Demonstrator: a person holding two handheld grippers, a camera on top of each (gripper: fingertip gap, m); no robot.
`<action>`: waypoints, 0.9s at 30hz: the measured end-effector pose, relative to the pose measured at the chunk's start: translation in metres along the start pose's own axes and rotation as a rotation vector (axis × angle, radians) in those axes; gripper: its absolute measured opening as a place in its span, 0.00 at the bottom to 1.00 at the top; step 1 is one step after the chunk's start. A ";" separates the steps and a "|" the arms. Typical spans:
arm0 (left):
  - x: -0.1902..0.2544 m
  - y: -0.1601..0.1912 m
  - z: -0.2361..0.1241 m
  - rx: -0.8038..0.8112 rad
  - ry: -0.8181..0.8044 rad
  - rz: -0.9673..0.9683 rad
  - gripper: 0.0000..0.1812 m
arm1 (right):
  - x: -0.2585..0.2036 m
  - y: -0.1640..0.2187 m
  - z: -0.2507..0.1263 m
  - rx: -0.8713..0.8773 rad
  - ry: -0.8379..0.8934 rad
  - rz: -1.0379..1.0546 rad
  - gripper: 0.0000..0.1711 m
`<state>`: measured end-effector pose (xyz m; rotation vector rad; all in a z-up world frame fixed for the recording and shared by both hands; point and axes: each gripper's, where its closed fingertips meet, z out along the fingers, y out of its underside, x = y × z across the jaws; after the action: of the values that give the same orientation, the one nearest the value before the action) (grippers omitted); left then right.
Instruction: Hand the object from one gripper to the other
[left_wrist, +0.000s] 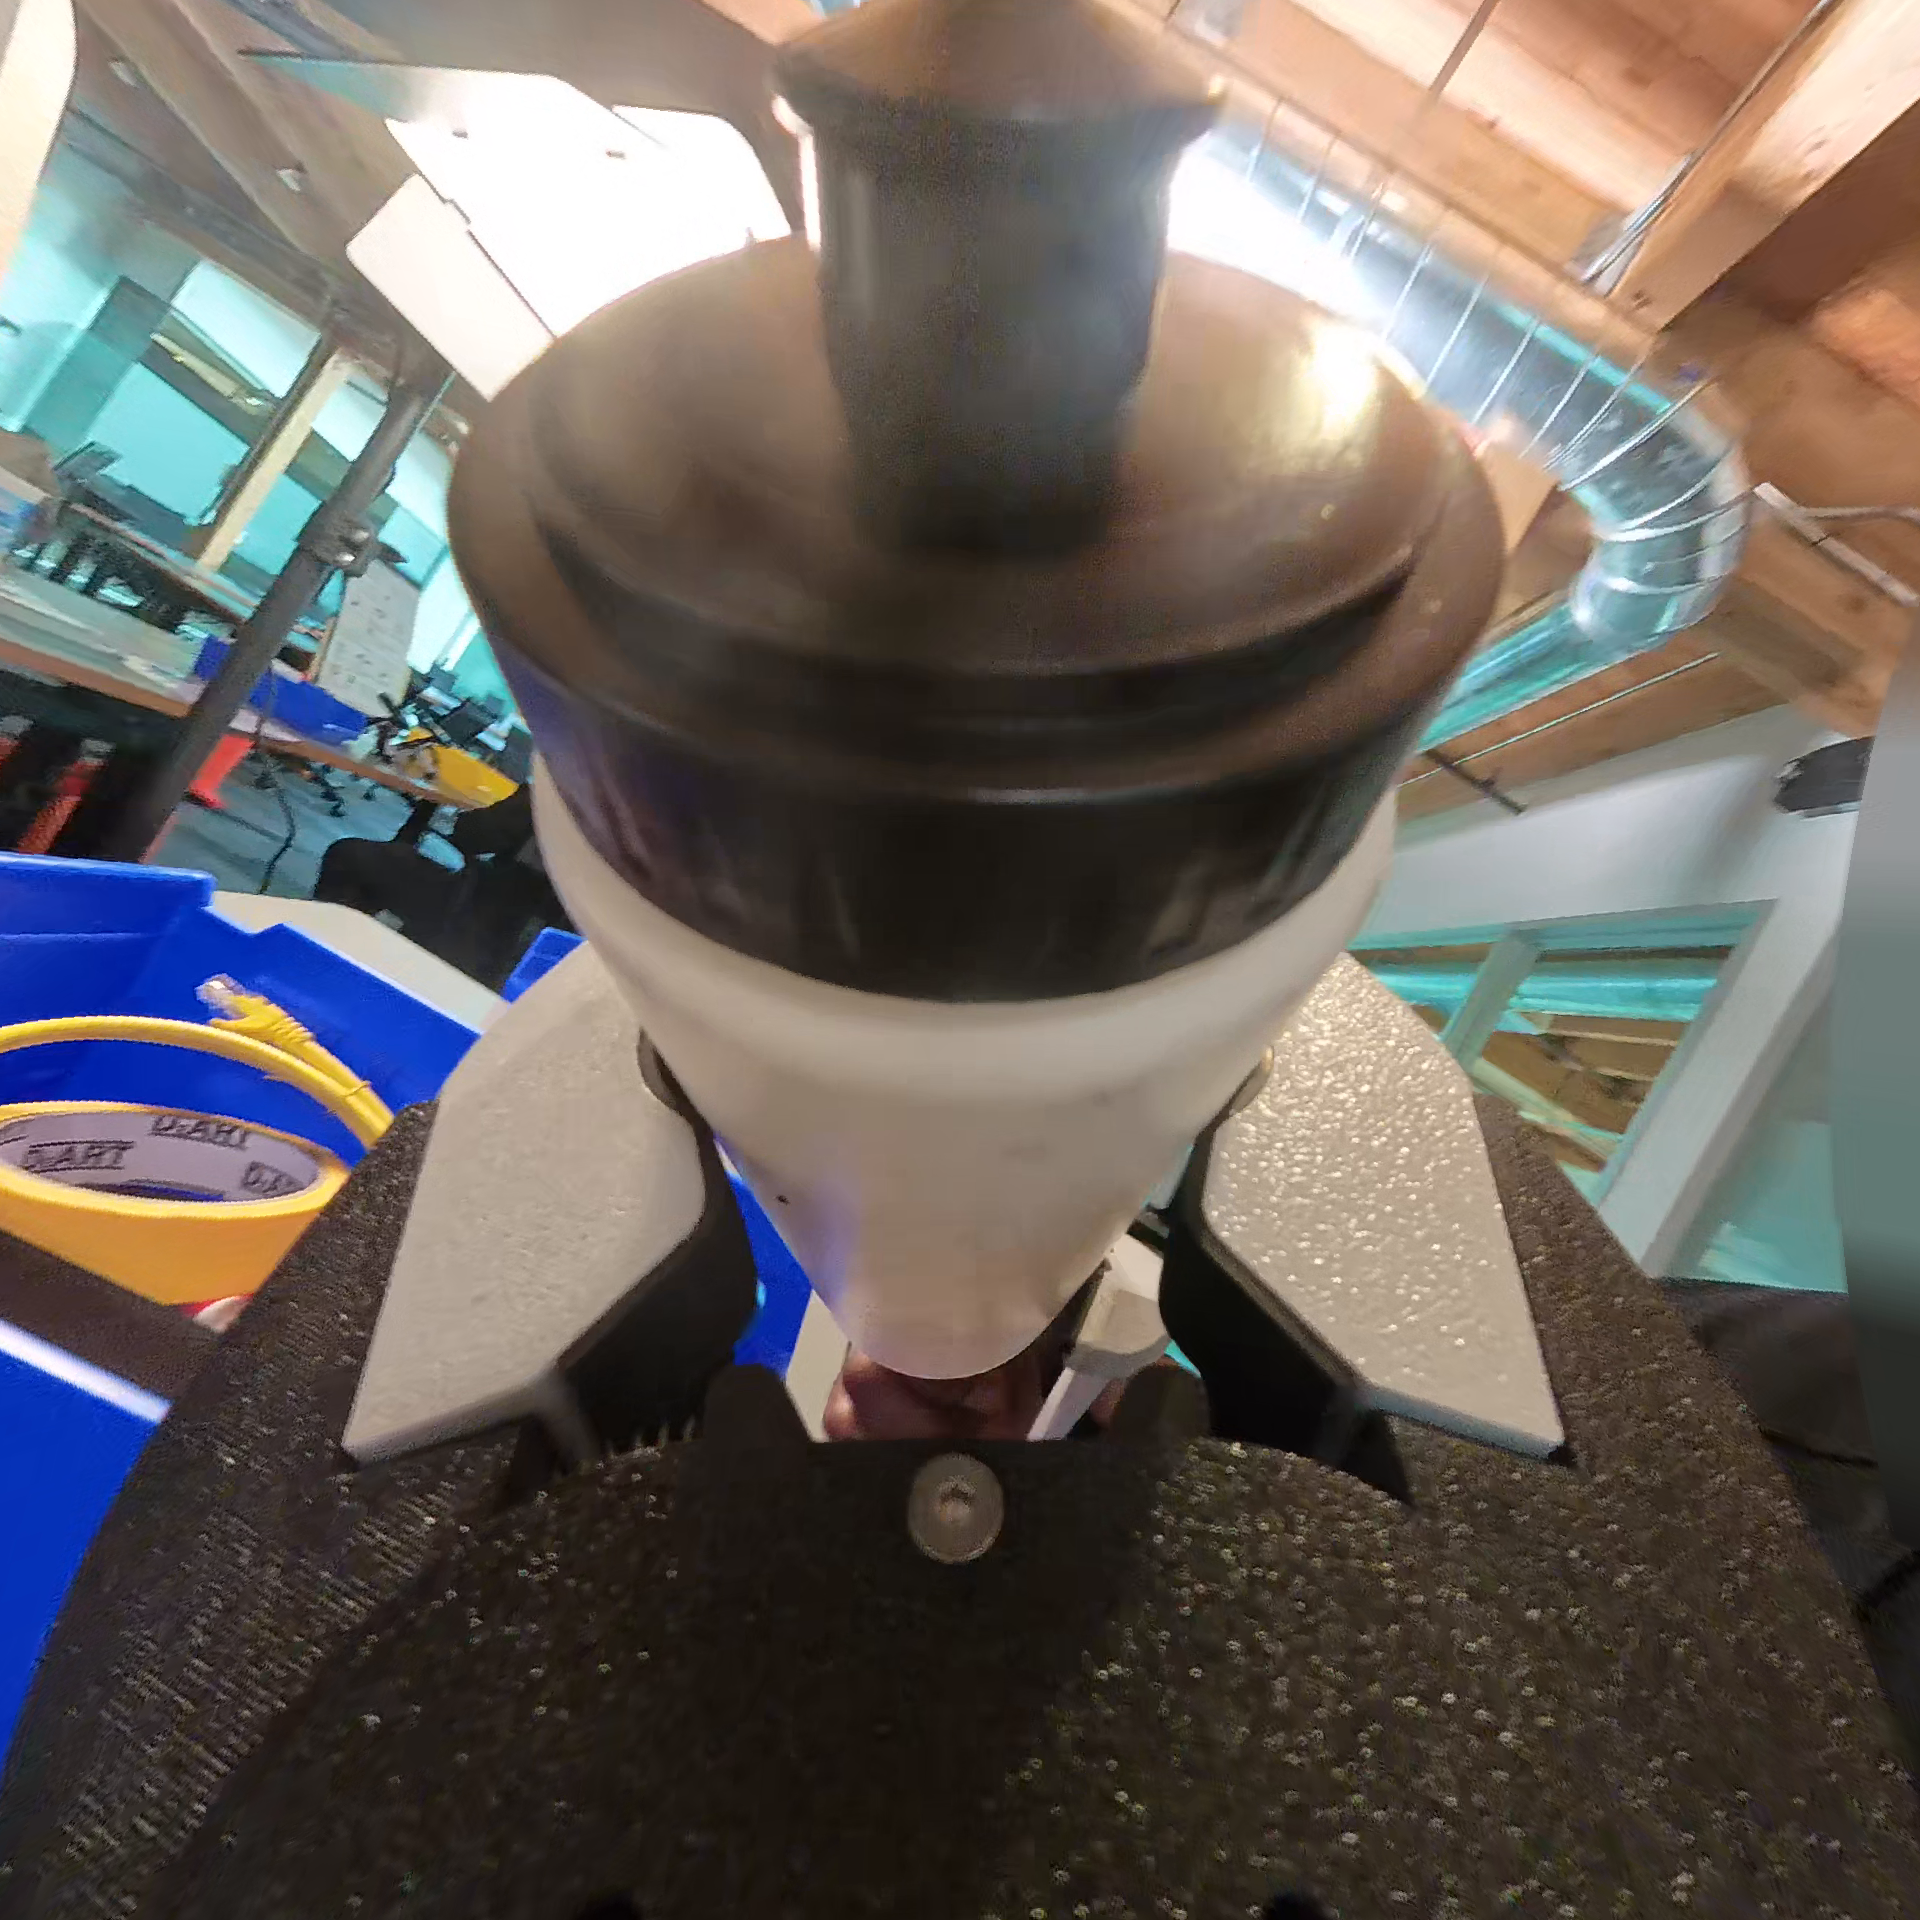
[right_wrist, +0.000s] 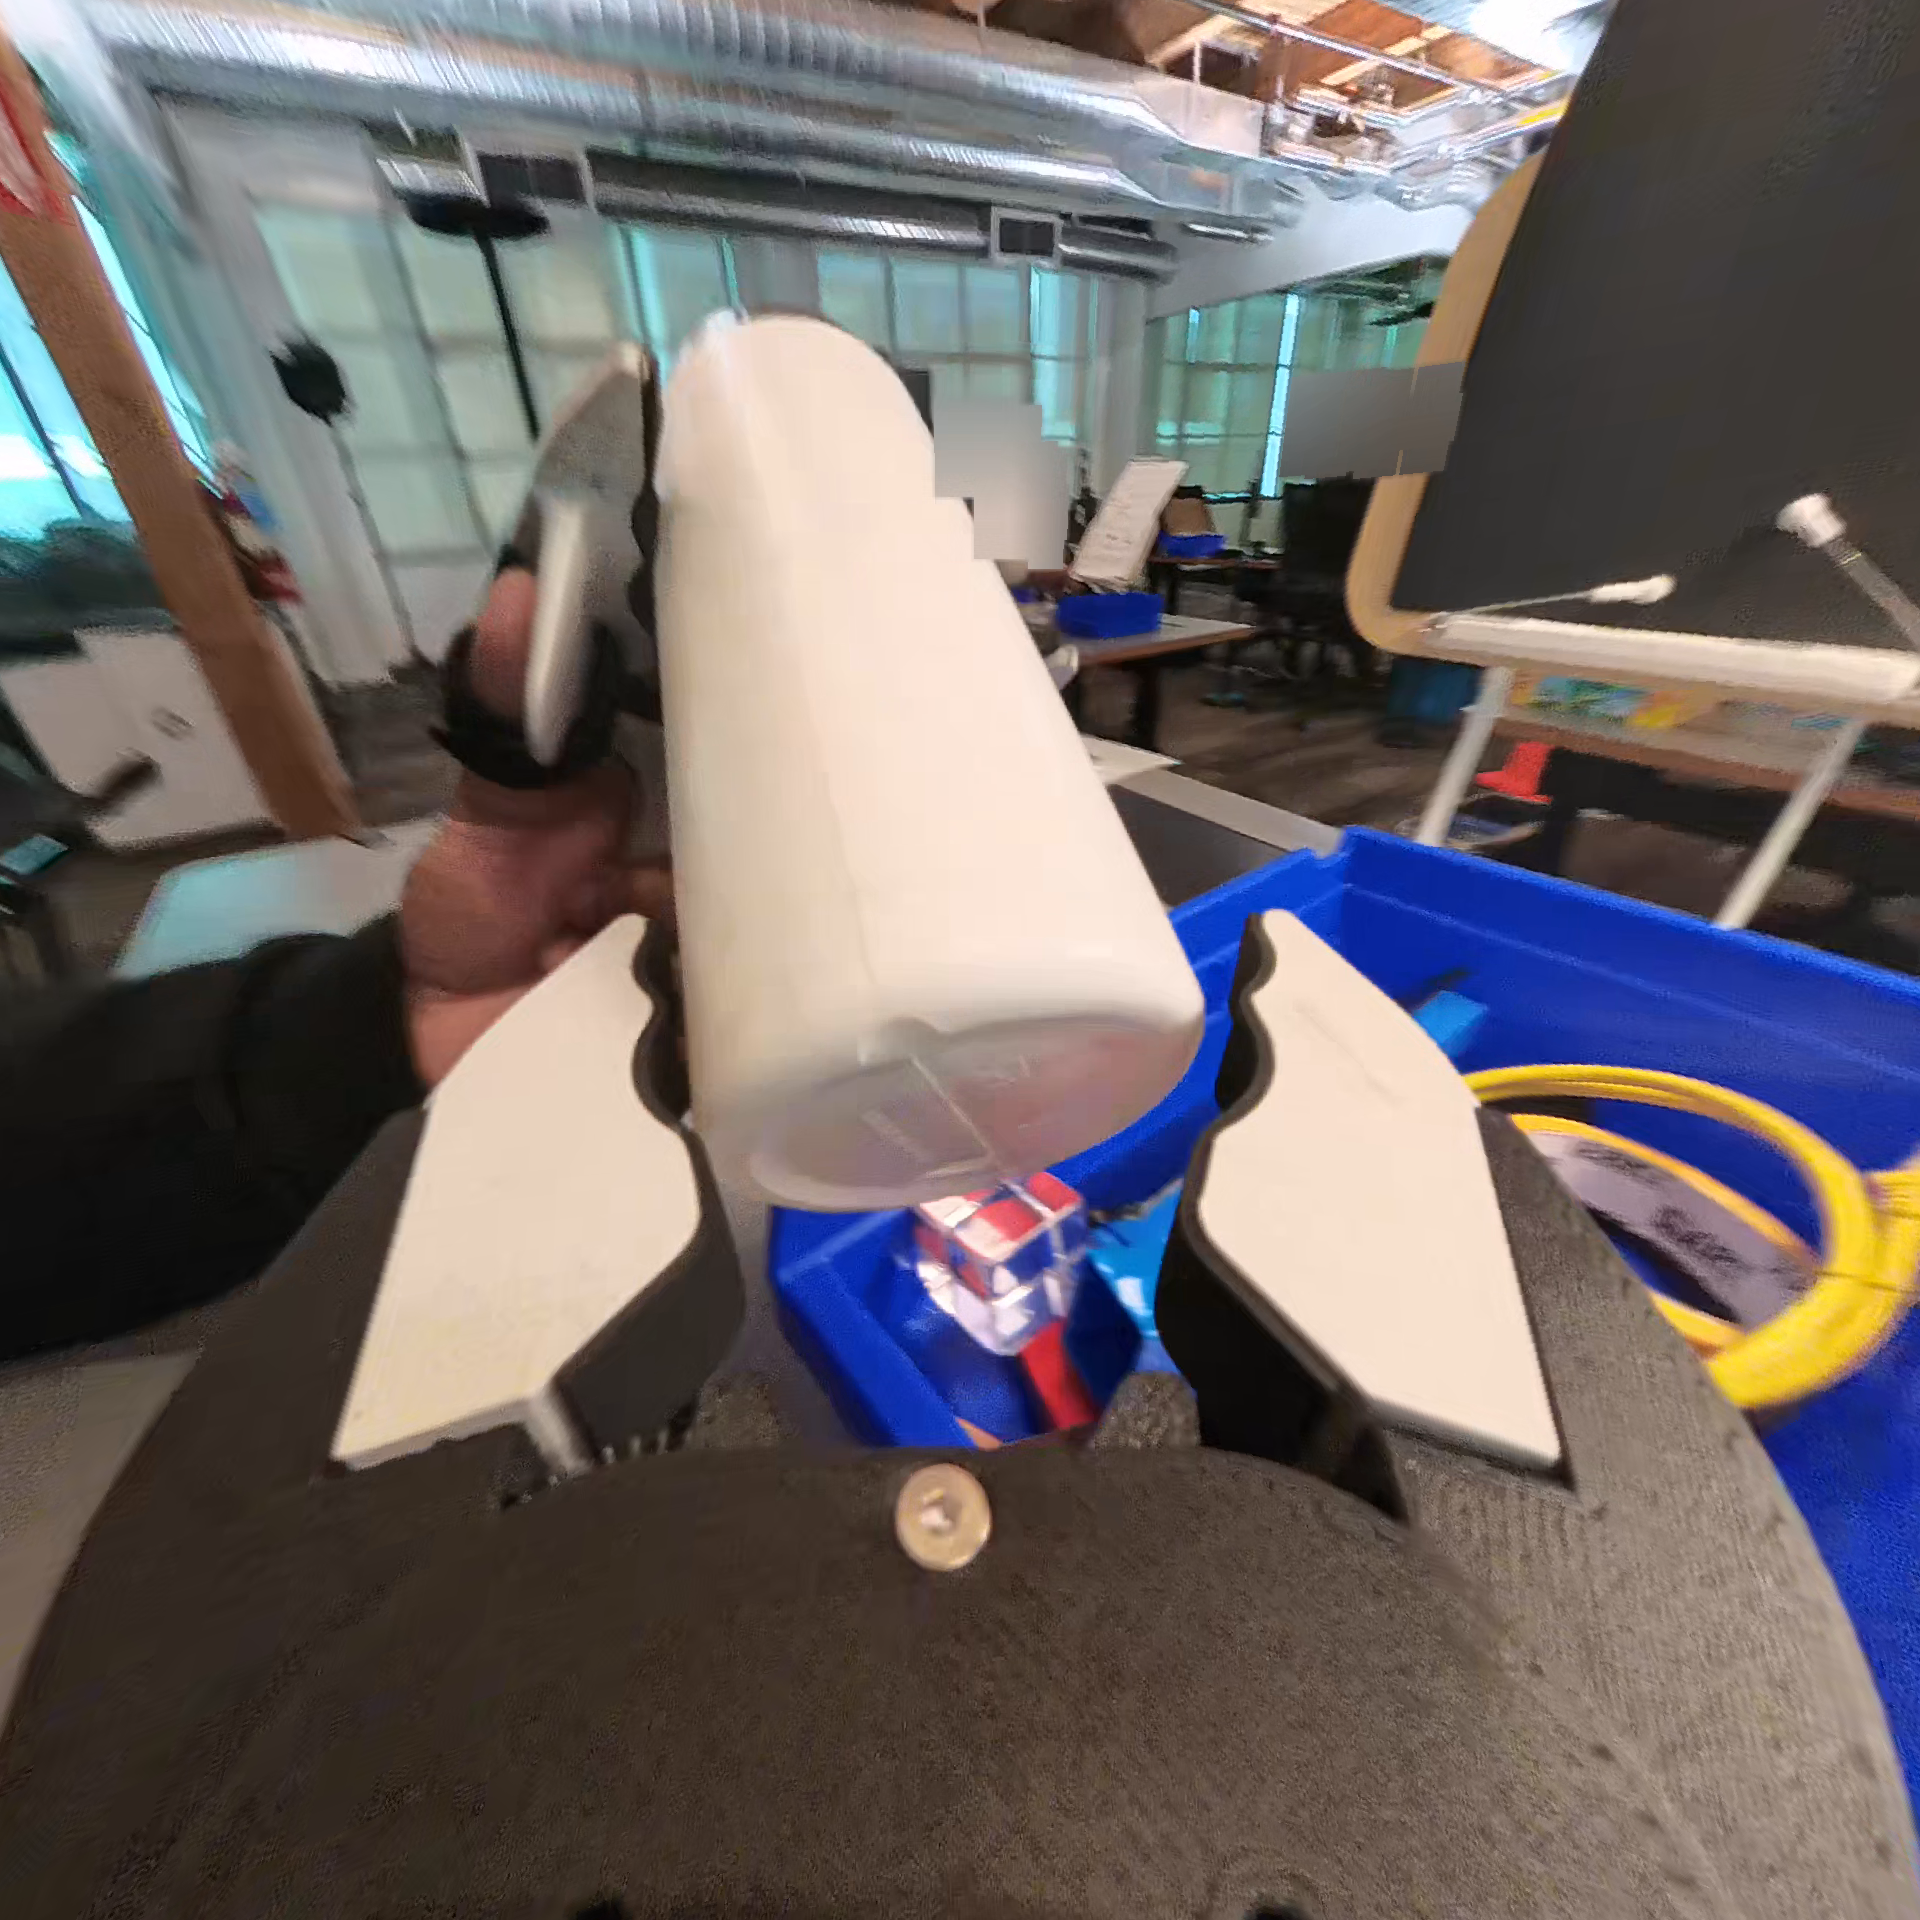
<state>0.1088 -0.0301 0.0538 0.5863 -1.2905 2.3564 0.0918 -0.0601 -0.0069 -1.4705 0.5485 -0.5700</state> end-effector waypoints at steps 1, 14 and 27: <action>0.000 0.001 0.001 -0.018 -0.019 0.017 0.55 | 0.003 0.001 -0.001 -0.037 0.040 -0.079 0.60; 0.022 0.051 0.024 -0.386 -0.169 0.529 0.56 | 0.005 0.034 0.005 -0.385 0.252 -0.569 0.60; 0.037 0.062 0.019 -0.488 -0.104 0.895 0.57 | 0.028 0.007 -0.011 -0.265 0.413 -0.890 0.58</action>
<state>0.0486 -0.0721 0.0400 -0.0645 -2.4524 2.4569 0.1059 -0.0864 -0.0141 -1.8389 0.2582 -1.5700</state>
